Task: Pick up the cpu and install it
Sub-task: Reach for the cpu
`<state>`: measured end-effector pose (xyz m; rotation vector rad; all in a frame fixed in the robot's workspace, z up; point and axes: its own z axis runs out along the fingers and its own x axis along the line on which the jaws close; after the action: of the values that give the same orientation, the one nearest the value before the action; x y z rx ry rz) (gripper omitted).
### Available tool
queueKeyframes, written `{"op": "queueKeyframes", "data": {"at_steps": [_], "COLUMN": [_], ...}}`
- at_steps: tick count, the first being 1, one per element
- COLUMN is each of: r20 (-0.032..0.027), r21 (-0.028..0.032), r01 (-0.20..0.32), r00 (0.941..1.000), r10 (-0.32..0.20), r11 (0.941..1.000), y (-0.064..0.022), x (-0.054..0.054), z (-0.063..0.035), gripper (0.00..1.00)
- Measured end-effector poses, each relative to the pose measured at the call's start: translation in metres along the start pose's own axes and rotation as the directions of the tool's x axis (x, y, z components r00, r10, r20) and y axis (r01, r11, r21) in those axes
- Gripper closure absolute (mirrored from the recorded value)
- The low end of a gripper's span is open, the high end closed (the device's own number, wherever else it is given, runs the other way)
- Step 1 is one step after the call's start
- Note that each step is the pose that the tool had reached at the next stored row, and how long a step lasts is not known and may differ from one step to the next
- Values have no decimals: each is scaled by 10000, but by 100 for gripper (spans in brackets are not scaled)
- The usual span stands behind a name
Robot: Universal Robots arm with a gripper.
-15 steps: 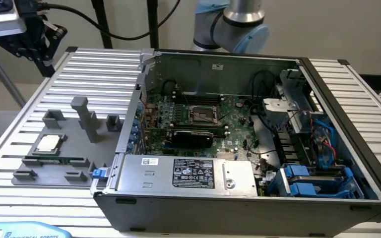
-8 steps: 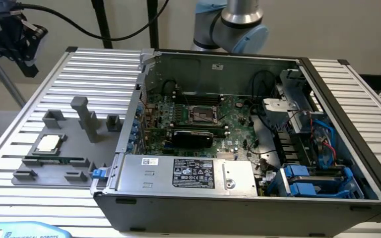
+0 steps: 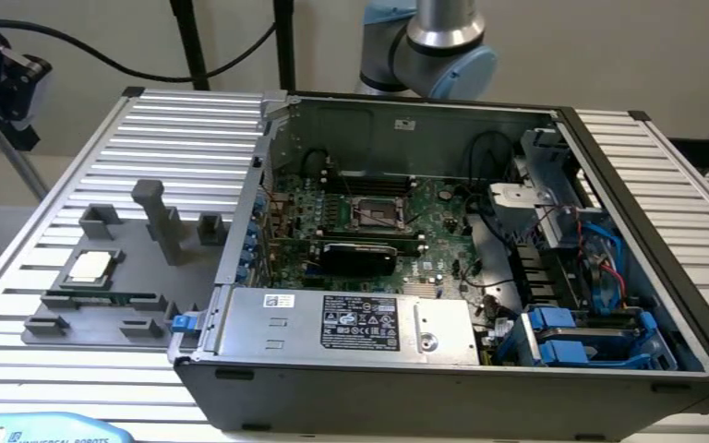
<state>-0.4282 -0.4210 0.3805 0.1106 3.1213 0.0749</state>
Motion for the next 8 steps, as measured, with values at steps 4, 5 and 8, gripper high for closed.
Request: {"op": "queueKeyframes", "data": {"at_steps": [4, 5, 8], "r20": [-39, -43, -43], "r21": [2, 4, 3], "r01": [-2, -1, -2], "r00": [10000, 10000, 10000], "r10": [2, 1, 2], "r11": [10000, 10000, 10000], "y": [-13, -14, -13], "x": [91, 92, 93], "z": [45, 45, 46], "gripper": [89, 89, 89]}}
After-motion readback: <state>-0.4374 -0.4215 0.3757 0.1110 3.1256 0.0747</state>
